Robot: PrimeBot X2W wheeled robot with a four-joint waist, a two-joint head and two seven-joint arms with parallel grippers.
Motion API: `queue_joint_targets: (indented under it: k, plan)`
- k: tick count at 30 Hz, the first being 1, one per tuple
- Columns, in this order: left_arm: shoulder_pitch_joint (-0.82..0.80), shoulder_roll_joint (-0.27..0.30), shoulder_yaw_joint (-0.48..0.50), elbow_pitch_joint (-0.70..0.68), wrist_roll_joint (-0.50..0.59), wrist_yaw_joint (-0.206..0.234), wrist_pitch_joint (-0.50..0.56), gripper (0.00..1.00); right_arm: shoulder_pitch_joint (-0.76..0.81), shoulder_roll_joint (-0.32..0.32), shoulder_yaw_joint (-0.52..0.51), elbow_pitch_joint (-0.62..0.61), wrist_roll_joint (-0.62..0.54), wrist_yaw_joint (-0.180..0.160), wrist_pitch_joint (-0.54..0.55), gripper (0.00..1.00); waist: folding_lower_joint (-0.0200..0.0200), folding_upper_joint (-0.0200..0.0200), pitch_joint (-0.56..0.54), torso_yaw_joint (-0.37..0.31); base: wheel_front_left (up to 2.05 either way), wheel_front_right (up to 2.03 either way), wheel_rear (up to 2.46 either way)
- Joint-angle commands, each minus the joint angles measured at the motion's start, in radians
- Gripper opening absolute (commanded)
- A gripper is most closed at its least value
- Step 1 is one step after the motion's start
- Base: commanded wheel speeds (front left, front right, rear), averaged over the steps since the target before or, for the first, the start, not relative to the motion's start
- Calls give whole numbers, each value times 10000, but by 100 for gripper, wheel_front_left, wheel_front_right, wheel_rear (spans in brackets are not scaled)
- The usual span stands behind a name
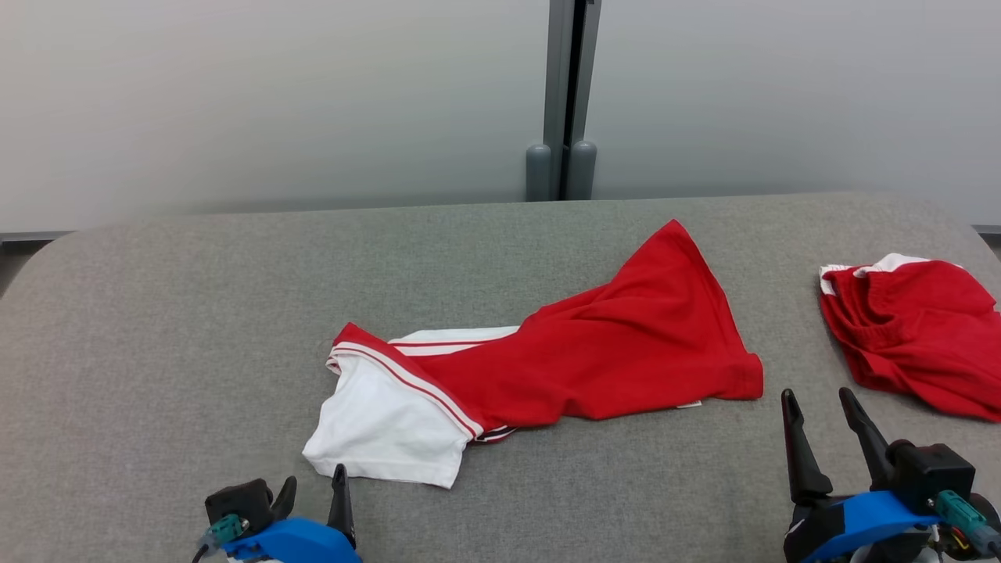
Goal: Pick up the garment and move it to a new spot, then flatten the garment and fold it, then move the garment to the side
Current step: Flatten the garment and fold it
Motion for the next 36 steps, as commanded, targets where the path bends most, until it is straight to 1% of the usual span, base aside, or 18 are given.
queue_joint_targets:
  k: [1, 7, 10, 14, 18, 19, 20, 21, 26, 28, 31, 36]
  plan:
    - [-354, 24, 87, 184, -57, -95, 49, 100, -94, -24, 10, -40, -65, 1, 17, 100, 0, 1, 87, -56, 0, 0, 0]
    - [-1072, -69, 216, 1238, -406, -422, 115, 100, -283, -24, 5, -48, -120, 1, 46, 100, 0, 1, 457, -321, 0, 0, 0]
    - [-1359, -86, 242, 1757, -434, -395, 31, 100, -335, -22, -6, -23, -164, 1, 37, 100, 0, 1, 554, -421, 0, 0, 0]
    - [-1600, -124, 364, 2423, -577, -473, -99, 100, -406, -22, -55, -19, -172, 1, 18, 100, 0, 1, 617, -493, 0, 0, 0]
    - [-1783, -201, 203, 2934, -532, -665, -176, 100, -422, -22, -99, -3, -186, 1, -2, 100, 0, 1, 641, -494, 0, 0, 0]
    - [-1811, -236, 117, 3040, -496, -727, -183, 73, -417, -22, -114, 2, -187, 1, -3, 100, 0, 1, 638, -482, 0, 0, 0]
    - [-1853, -269, 56, 3140, -469, -795, -191, 22, -419, -22, -119, 10, -185, 1, -2, 100, 0, 1, 638, -469, 0, 0, 0]
    - [-1882, -311, 22, 3198, -452, -845, -219, 0, -428, -22, -120, 19, -175, 1, 4, 100, 0, 1, 641, -454, 0, 0, 0]
    - [-2073, -348, -115, 3309, -384, -1017, -569, 0, -482, -24, -112, 118, -238, 1, 139, 100, 0, 1, 649, -335, 0, 0, 0]
    - [-2126, -368, -140, 3209, -338, -1026, -737, 0, -592, -24, -224, 256, -305, 1, 355, 100, 0, 1, 663, -264, 0, 0, 0]
    - [-2137, -385, -128, 2956, -318, -1044, -954, 0, -960, -22, -490, 687, -399, 1, 908, 100, 0, 1, 698, -143, 0, 0, 0]
    - [-2095, -387, -198, 2384, -172, -1008, -1111, 0, -1867, -25, -855, 1645, -1099, 1, 1966, 100, 0, 1, 855, 132, 0, 0, 0]
